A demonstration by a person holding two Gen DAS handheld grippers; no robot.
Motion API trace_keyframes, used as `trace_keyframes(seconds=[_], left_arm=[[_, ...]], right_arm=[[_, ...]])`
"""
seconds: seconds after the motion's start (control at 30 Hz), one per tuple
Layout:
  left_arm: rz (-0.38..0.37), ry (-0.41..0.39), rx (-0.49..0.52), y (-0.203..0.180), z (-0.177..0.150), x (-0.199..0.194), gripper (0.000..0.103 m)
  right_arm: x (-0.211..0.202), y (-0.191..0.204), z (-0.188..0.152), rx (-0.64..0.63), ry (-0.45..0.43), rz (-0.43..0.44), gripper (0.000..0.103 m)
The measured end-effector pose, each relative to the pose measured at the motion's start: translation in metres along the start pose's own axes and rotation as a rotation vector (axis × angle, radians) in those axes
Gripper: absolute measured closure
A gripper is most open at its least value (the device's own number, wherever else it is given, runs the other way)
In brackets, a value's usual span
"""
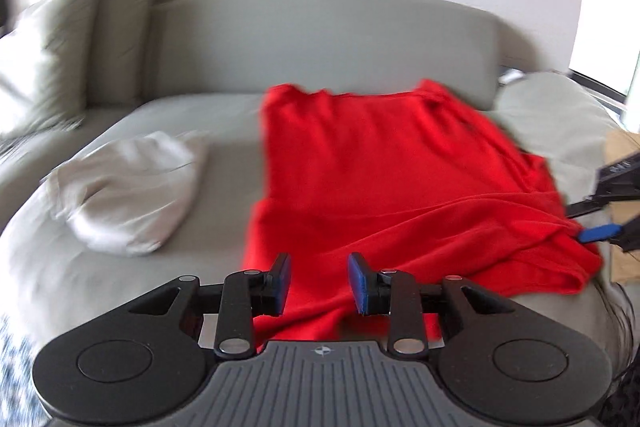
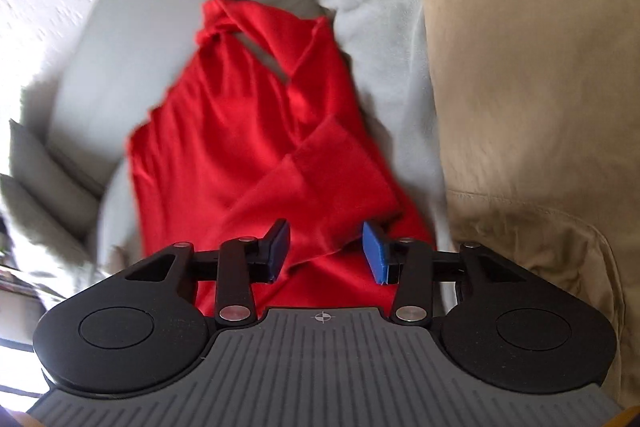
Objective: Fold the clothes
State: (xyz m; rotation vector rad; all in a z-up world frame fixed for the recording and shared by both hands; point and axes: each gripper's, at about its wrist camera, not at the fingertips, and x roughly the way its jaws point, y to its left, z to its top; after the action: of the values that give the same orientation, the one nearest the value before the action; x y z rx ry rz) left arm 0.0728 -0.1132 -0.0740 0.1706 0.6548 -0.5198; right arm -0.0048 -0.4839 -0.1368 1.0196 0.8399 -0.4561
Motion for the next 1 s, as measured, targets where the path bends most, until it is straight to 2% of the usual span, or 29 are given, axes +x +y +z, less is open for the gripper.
trace_keyframes(seconds=[0.07,0.17,0.2,0.27,0.3,0.37,0.43,0.53,0.6,0.67,0.7,0.73,0.8,0.9,1.0], left_arm=[[-0.026,0.024,-0.003,-0.003,0.002,0.02,0.082],[0.011,0.116,-0.094,0.002,0.002,0.044,0.087],[0.028,0.146,-0.123,0.007,0.0,0.05,0.089],[0.041,0.182,-0.156,0.015,-0.005,0.056,0.09],[0.034,0.18,-0.158,0.017,-0.006,0.056,0.09],[0.035,0.18,-0.151,0.021,-0.008,0.053,0.09],[0.051,0.182,-0.156,0.023,-0.009,0.051,0.09],[0.051,0.182,-0.155,0.024,-0.01,0.046,0.09],[0.045,0.182,-0.15,0.025,-0.011,0.042,0.09],[0.016,0.165,-0.16,0.029,-0.009,0.035,0.084],[-0.001,0.146,-0.168,0.032,-0.007,0.031,0.075],[-0.015,0.118,-0.176,0.035,-0.005,0.027,0.072],[-0.006,0.067,-0.189,0.041,0.003,0.021,0.072],[0.045,0.056,-0.204,0.046,0.019,0.028,0.071],[0.084,0.162,-0.155,0.043,0.036,0.064,0.06]], right_arm=[[0.005,-0.003,0.003,0.039,-0.008,0.0,0.054],[0.016,-0.02,0.009,0.184,-0.038,0.051,0.053],[0.017,-0.024,0.008,0.211,-0.057,0.057,0.058],[0.018,-0.028,0.004,0.226,-0.103,0.056,0.084],[0.016,-0.028,0.002,0.21,-0.138,0.055,0.099],[0.001,-0.02,-0.002,0.111,-0.234,0.043,0.1],[-0.012,-0.007,-0.002,-0.008,-0.294,-0.045,0.101],[-0.016,-0.004,0.001,-0.062,-0.279,-0.17,0.103],[-0.012,-0.006,0.003,-0.073,-0.211,-0.206,0.103],[-0.014,-0.004,0.003,-0.094,-0.169,-0.215,0.097],[-0.018,-0.002,0.004,-0.083,-0.174,-0.195,0.086],[-0.022,0.0,0.005,-0.064,-0.187,-0.162,0.068],[-0.024,0.004,0.007,-0.068,-0.186,-0.118,0.048],[-0.024,0.009,0.01,-0.091,-0.173,-0.06,0.049],[-0.023,0.014,0.012,-0.115,-0.159,-0.003,0.049]])
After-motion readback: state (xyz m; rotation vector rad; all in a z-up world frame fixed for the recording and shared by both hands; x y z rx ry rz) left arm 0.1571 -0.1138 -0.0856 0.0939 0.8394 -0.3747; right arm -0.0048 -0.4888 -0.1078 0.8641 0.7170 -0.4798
